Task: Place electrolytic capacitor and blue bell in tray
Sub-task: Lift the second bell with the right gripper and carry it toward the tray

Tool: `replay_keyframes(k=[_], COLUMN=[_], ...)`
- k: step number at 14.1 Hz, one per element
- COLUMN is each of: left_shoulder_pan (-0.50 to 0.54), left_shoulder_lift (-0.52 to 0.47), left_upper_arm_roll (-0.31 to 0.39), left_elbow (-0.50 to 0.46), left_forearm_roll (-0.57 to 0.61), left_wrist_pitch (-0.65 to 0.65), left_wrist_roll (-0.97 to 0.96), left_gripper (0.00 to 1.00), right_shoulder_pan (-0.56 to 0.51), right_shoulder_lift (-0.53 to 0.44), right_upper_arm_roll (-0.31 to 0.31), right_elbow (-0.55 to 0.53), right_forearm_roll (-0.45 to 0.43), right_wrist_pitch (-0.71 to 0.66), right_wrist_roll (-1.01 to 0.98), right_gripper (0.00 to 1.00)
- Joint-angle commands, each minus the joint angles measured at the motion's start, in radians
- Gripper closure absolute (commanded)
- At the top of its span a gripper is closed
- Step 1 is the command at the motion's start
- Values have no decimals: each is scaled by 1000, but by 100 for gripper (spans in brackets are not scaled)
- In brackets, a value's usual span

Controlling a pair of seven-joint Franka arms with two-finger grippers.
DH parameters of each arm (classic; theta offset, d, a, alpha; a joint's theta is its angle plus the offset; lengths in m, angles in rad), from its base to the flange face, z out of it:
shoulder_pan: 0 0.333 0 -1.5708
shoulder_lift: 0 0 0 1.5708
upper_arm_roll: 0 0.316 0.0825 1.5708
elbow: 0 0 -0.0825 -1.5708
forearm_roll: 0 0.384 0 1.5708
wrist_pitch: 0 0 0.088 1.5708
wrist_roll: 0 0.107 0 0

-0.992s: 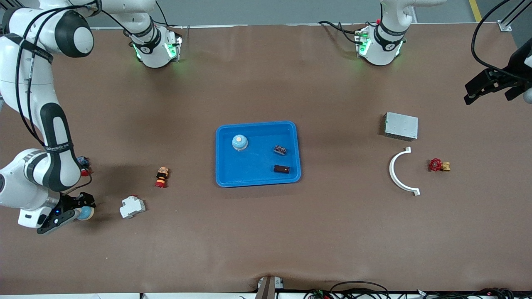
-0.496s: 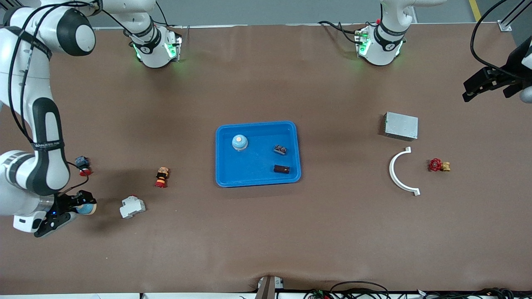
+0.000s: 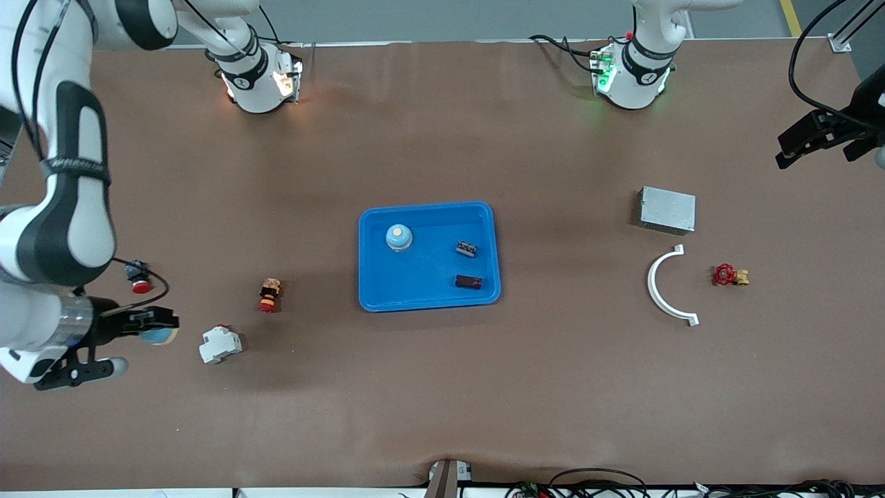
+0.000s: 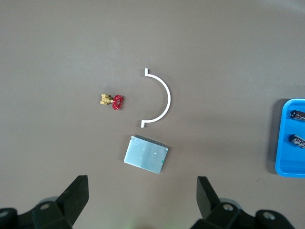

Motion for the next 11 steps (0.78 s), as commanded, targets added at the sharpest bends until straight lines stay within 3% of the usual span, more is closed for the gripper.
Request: replay_keyframes(k=[1,5,11], left_shoulder_pan=[-2,-1,-2], left_shoulder_lift=[-20,22,35], left_upper_arm_roll=[5,8,6], left_elbow=[8,24,12], left_forearm_roll=[-4,-15,-16], left_wrist_pitch=[-16,4,35], left_wrist_roll=[5,5,6], left_gripper=[0,0,0], right_shoulder_pan=[108,232,413], right_shoulder_lift=[-84,-183,-176], right_upper_arm_roll=[-11,-8,-11], right_elbow=[-181,-535,-681], right_forearm_roll=[-21,-19,-28], right_wrist_pitch=[84,436,661], right_wrist_roll=[244,497,809], right_gripper=[100,100,100])
